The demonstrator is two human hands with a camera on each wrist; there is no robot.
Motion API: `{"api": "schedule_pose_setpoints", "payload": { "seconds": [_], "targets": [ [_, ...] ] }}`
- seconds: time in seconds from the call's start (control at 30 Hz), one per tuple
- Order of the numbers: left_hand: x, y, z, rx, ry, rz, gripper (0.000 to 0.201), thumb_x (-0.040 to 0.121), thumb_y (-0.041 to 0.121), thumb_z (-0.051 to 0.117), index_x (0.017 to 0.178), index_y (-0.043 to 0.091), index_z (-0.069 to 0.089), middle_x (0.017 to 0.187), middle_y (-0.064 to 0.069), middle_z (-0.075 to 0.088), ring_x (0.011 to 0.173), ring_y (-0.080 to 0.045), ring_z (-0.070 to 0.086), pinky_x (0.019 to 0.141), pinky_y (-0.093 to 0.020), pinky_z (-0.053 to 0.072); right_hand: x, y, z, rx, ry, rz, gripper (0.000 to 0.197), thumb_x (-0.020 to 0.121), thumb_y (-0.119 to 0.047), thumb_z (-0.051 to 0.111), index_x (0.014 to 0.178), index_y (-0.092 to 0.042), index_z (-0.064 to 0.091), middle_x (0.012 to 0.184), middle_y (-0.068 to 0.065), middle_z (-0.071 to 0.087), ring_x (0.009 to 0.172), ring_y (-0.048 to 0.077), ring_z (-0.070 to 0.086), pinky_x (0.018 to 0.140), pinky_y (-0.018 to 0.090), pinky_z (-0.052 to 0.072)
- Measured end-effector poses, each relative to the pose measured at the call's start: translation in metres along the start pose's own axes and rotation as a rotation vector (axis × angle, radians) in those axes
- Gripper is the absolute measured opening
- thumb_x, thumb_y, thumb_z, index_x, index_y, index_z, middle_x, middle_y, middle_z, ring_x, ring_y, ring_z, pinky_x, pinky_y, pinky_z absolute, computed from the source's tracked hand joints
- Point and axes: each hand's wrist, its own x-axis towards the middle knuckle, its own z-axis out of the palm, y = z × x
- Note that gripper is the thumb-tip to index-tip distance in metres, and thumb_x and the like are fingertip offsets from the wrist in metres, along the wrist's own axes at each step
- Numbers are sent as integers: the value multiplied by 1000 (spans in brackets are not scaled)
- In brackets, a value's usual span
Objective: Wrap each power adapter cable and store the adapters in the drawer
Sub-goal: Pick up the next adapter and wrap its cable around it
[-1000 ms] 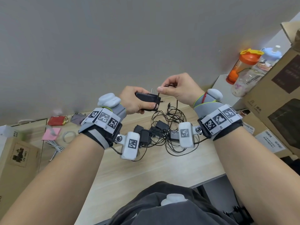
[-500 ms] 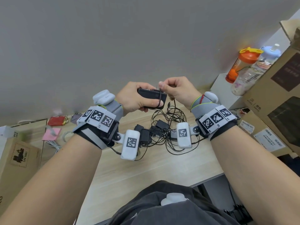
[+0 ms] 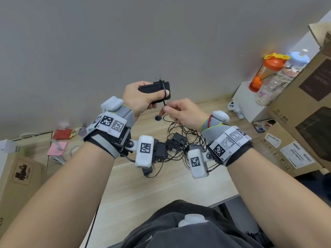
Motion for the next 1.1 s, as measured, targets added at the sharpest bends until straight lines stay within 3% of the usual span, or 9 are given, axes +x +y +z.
{"api": "schedule_pose_setpoints", "payload": {
  "seconds": [0.1,0.17,0.27,0.4,0.47,0.53,0.77,0.97,1.1],
  "targets": [
    [3,-6,-5,41,28,-9,45,67,17,90,101,-1,66,71,-7,65,44,-14,54,43,-21,44,-5,-8,0,-51,-31,-6,30,103,-22,48,100,-5,73,56,-4,36,43,-3,47,47,8,33],
    [4,-10,-7,89,36,-1,45,66,16,90,100,-2,65,75,-8,66,42,-11,56,43,-19,45,-7,-12,-4,-82,-17,-7,30,102,-24,51,98,-7,74,47,-12,40,41,-2,45,45,9,31],
    [3,-13,-8,152,24,7,41,66,11,90,96,0,63,75,-7,65,38,-5,54,41,-17,45,-9,-17,-11,-107,-9,12,28,100,-27,56,93,-9,75,37,-18,44,37,3,35,42,11,25],
    [5,-14,-8,226,-10,17,37,65,10,90,89,6,63,75,-4,65,47,-8,57,45,-21,50,-7,-18,-13,-65,2,-31,24,94,-31,64,77,-18,74,46,-15,51,48,7,34,50,22,30],
    [6,-13,-8,266,-32,16,38,62,13,92,87,8,64,75,-4,65,53,-13,58,47,-24,53,-6,-17,-14,6,17,-60,27,90,-37,66,71,-20,73,59,-3,58,57,18,38,57,27,30],
    [5,-13,-7,301,-49,14,38,61,15,93,84,11,64,74,-4,65,52,-14,58,45,-23,51,-4,-17,-17,58,47,-76,31,85,-45,67,68,-19,73,64,11,52,62,23,34,60,32,26],
    [-6,-6,-3,385,-216,3,36,63,10,90,88,7,64,63,-4,64,41,-11,56,40,-19,42,2,-22,-31,133,190,-135,21,88,-23,73,69,-17,64,67,8,50,62,12,40,61,23,35],
    [-11,-2,3,387,-281,40,42,63,17,92,92,4,65,70,-7,66,45,-16,57,43,-23,45,7,-16,-42,132,252,-103,20,82,-23,79,69,-19,64,64,0,41,58,7,34,59,18,33],
    [-13,1,3,372,-308,33,43,64,17,92,94,3,65,71,-7,66,48,-17,57,45,-24,47,7,-12,-43,174,260,-120,21,82,-22,79,70,-19,62,72,8,47,64,12,39,62,21,36]
  ]
}}
